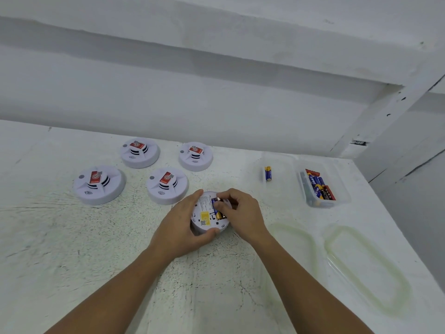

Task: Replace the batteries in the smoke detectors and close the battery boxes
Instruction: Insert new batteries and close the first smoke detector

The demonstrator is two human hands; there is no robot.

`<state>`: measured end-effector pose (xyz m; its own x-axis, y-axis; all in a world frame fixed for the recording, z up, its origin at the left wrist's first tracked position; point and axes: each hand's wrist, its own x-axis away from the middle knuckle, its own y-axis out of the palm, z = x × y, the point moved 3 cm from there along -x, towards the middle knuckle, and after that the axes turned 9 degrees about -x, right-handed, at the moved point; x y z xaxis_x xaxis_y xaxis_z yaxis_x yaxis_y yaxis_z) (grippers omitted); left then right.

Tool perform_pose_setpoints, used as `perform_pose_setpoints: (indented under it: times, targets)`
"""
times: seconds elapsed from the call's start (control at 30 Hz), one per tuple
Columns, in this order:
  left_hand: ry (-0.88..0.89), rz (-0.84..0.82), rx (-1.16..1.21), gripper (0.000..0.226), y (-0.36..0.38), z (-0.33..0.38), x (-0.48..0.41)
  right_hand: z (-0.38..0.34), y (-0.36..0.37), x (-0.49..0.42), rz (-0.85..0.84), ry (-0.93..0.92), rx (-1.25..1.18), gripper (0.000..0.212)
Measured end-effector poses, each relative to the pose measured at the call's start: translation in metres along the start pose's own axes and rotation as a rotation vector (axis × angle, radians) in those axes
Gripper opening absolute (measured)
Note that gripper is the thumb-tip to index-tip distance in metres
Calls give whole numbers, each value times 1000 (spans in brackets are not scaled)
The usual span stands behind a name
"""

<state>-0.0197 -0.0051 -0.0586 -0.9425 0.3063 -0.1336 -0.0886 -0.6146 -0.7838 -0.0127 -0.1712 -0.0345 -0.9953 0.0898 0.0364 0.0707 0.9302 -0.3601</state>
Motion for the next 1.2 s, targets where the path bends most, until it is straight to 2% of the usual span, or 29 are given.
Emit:
perform_pose_setpoints:
  times: [0.37, 0.63, 0.93, 1.13, 1.2]
  targets:
    - [50, 36, -39, 100, 1, -2, -1, -3, -5, -5, -41, 20, 44, 9]
    - [41, 26, -24, 100, 1, -3, -1, -12, -9, -16, -220, 179, -3, 12]
    - [60, 31, -26, 99, 1, -3, -1, -15, -8, -17, -222, 228, -1, 11]
    - [70, 26, -29, 99, 1, -4, -2, -13, -8, -21, -201, 394, -75, 30]
    - [64, 24, -23, 99, 1, -5, -3, -17, -8, -23, -207, 420, -50, 21]
